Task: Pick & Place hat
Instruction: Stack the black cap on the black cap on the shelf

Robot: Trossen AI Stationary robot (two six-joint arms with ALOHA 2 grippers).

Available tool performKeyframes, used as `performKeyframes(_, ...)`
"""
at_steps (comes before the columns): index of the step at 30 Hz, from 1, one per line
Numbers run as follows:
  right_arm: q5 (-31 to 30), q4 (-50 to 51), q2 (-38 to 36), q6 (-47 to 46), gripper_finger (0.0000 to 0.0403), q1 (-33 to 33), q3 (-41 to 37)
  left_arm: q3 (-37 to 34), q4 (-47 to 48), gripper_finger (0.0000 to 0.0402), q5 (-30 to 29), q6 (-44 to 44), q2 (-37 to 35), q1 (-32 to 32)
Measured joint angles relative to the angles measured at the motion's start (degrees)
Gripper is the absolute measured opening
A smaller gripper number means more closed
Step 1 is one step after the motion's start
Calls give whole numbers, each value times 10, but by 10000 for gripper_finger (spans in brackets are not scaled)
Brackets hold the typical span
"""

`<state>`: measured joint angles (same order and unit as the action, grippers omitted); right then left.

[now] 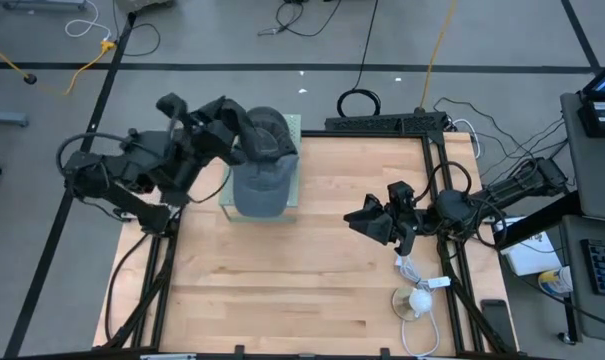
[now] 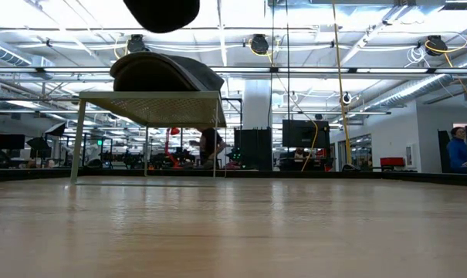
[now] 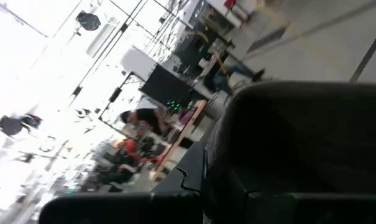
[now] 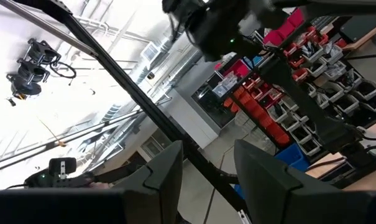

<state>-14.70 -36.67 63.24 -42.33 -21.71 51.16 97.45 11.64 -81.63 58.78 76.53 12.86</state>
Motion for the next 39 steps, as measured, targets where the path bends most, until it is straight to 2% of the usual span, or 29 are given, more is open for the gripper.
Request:
performKeyframes(6, 0, 0, 0, 12, 141, 0, 0, 0, 106, 20, 30, 37, 10, -73)
performKeyframes(12, 0, 0, 0, 12, 141, 0, 0, -1, 122, 20, 87, 68, 27, -139)
performKeyframes(17, 1, 0, 0, 11, 141, 0, 0, 0, 130, 20, 118, 34, 42, -184)
performKeyframes(26, 1, 0, 0, 12, 141, 0, 0, -1, 237, 20, 229, -57, 58, -272)
performKeyframes(31, 1, 1, 0, 15, 141, 0, 0, -1, 249, 20, 264, -72, 65, -307)
performKeyframes(39, 0, 1, 0, 43, 141, 0, 0, 0, 317, 20, 332, -158, 78, -347)
